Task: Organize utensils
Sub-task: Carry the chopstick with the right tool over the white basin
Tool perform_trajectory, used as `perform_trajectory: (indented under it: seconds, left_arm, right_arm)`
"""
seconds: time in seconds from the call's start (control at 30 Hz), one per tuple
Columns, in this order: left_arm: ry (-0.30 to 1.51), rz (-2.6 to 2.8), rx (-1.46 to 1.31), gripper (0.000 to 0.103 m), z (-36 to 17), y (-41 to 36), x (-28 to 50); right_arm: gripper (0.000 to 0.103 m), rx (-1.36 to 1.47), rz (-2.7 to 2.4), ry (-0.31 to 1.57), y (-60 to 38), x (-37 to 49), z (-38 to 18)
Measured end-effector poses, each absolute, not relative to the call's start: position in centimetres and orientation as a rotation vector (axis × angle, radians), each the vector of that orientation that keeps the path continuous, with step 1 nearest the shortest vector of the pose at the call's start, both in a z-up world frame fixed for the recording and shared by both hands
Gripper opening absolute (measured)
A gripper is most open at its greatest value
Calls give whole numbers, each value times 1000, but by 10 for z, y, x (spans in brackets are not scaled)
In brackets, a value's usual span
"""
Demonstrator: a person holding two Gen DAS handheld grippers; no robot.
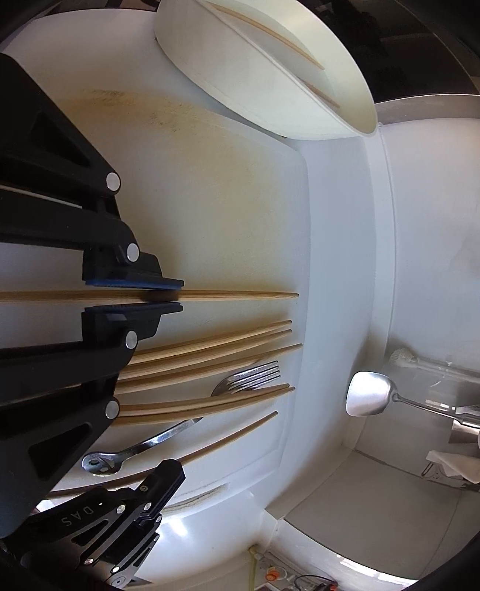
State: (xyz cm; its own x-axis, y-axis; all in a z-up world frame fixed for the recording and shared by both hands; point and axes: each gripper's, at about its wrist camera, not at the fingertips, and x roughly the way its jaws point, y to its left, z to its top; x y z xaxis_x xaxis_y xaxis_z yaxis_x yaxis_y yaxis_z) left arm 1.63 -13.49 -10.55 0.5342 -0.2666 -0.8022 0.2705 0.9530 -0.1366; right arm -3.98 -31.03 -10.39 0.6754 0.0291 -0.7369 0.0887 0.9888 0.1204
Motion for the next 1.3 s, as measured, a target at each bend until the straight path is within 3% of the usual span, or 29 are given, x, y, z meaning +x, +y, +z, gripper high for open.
perform_trajectory:
  seconds: [0.47, 0.83, 1.3]
  left_arm:
    - [944, -280, -62, 7, -22, -107, -4]
    - [878, -130, -119, 7, 33, 2, -3]
    - [928, -171, -133, 7, 18, 160, 106]
  right_arm:
    - [6, 176, 50, 802, -310, -65, -27]
    - [6, 126, 231, 737, -228, -28, 45]
    - [6, 207, 264, 810, -56, 78, 29]
